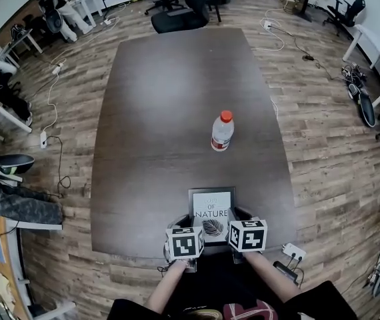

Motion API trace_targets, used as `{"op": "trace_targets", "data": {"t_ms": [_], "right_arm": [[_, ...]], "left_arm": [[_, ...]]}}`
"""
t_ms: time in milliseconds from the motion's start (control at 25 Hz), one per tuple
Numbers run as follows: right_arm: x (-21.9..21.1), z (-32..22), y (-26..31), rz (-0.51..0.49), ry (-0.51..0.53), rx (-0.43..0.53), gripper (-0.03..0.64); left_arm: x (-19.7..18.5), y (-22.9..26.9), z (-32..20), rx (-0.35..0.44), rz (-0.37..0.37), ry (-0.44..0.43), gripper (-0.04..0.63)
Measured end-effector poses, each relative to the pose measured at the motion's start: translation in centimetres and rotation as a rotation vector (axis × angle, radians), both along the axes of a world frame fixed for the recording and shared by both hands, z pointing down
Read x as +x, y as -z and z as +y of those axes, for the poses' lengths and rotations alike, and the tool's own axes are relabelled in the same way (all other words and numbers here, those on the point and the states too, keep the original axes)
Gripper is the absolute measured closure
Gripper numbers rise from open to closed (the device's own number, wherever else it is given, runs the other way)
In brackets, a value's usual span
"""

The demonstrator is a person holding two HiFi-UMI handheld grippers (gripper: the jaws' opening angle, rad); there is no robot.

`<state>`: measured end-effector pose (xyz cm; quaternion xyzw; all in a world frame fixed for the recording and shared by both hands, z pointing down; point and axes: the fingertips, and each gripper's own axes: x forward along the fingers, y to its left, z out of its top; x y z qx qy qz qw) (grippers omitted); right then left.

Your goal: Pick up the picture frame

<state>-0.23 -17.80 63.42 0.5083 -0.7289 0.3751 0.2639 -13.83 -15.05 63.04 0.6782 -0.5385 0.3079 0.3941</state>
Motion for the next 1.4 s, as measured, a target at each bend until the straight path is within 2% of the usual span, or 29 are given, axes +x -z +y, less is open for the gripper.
{"op": "trace_targets", "data": {"t_ms": [360,600,1400], "right_arm": [[0.1,-0.6,1.6,0.004,0.003,0.054,0.541],[0.9,-1.1,2.8,-0.009,-0.024,0.098,0.54],[2.9,-3.6,10.8,0.018,-0.046,0.355,0.541]], "left_arm": [[0.1,1.4,-0.7,0.058,-0.006,0.005,0.518],[0.8,2.8,-1.6,0.111,-0.009,-0.029,0.52],[2.7,9.7,-4.4,0.332,0.009,-0.047,0.52]]}}
